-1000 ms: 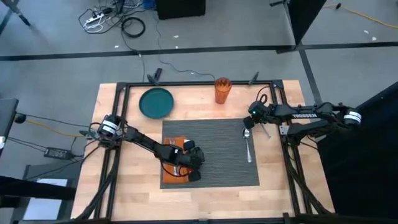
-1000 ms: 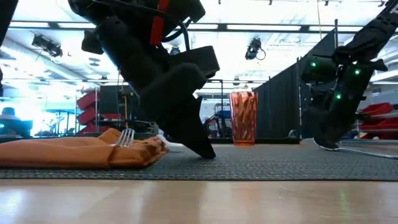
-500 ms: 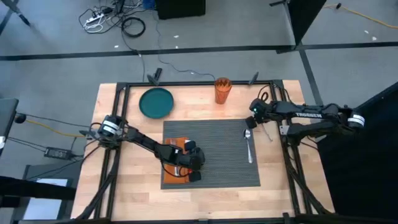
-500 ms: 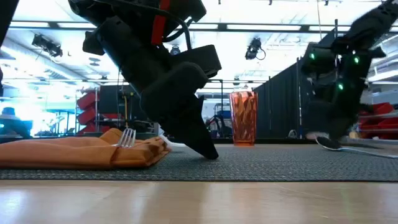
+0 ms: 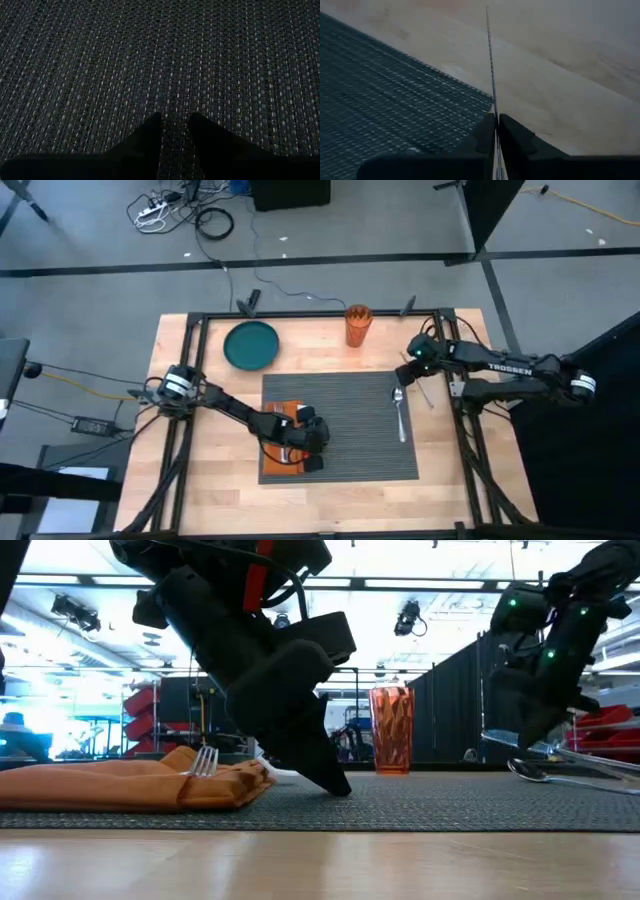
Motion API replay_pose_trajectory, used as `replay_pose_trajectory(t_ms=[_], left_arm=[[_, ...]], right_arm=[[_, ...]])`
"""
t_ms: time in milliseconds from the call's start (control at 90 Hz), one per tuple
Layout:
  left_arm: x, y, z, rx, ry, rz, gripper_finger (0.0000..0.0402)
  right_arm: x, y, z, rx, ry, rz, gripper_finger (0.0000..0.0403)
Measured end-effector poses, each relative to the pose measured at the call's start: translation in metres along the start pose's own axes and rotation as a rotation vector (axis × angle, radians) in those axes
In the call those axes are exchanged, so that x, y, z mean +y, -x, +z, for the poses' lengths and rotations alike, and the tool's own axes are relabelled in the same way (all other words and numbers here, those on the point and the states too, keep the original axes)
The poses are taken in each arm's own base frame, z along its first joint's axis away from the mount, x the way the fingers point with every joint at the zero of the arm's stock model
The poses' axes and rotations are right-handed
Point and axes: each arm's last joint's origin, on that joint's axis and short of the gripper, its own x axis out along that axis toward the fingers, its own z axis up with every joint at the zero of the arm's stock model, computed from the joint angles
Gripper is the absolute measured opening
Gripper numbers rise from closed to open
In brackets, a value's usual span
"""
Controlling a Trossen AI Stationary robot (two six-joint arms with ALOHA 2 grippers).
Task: Set table place
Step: Put the silver table knife to the left of the silver spoon on the black table placemat
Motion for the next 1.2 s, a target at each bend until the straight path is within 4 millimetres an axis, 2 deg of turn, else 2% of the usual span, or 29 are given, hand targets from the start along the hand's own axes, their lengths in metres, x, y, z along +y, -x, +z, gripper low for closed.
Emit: replay_pose_trajectory(t_ms=[611, 1200], left_arm=[[-0.001, 0.0, 0.002, -0.018, -0.009, -0.01, 0.0094], [-0.001, 0.0, 0.002, -0.021, -0.011, -0.007, 0.0094]], right_arm=[[0.013, 0.014, 0.035, -0.37, 0.018, 0.204, 0.0], [0.027, 0.019, 0.034, -0.329, -0.082, 0.409, 0.0]])
